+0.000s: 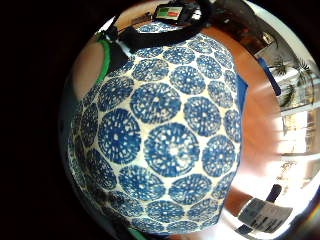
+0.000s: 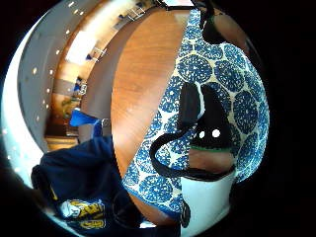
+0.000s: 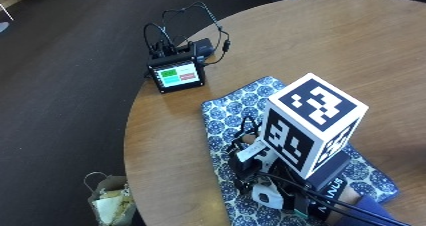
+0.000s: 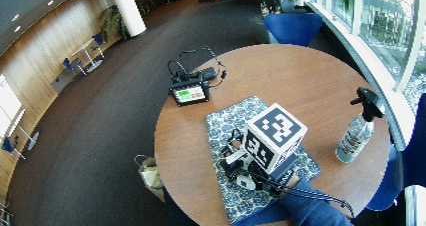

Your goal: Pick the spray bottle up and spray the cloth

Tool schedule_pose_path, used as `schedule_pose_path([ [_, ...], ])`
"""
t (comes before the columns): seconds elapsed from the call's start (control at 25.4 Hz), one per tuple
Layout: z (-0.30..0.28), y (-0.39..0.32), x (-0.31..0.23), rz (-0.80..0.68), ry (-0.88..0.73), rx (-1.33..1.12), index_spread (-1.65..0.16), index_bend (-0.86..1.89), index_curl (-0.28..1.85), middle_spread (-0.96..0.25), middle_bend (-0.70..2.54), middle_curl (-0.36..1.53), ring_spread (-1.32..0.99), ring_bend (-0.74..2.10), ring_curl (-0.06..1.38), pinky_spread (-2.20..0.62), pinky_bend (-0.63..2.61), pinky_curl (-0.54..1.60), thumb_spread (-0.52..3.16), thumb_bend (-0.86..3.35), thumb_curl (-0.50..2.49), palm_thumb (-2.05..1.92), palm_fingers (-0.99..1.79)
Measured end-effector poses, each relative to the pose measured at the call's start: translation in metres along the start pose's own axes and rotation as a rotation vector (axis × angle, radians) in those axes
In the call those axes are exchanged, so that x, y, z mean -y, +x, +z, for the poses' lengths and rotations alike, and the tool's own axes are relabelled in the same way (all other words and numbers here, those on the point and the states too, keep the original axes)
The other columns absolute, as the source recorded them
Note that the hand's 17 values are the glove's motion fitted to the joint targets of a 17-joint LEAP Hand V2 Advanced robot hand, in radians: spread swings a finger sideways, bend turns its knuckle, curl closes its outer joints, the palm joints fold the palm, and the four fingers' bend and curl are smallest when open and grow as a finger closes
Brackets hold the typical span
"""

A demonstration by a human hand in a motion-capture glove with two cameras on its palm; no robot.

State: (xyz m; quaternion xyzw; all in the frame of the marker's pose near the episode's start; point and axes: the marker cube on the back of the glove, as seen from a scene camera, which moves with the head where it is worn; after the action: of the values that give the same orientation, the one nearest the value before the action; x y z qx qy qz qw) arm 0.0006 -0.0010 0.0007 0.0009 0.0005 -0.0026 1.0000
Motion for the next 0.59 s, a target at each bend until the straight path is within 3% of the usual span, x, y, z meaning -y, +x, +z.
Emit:
schedule_pose_path([
  [0.28,0.0001,0.0004,0.0019,-0.009,0.000,-0.002,-0.27,0.29,0.21,-0.03,0.20,0.14,-0.09,0.32,0.18,0.13,0.39,0.19,0.79,0.39,0.17,0.55,0.71],
  [0.59,-0.0002,-0.0017,0.0022,-0.018,-0.009,-0.003,-0.32,0.24,0.27,-0.04,0.18,0.20,-0.11,0.30,0.22,0.15,0.36,0.23,1.06,0.38,0.23,0.56,0.71],
])
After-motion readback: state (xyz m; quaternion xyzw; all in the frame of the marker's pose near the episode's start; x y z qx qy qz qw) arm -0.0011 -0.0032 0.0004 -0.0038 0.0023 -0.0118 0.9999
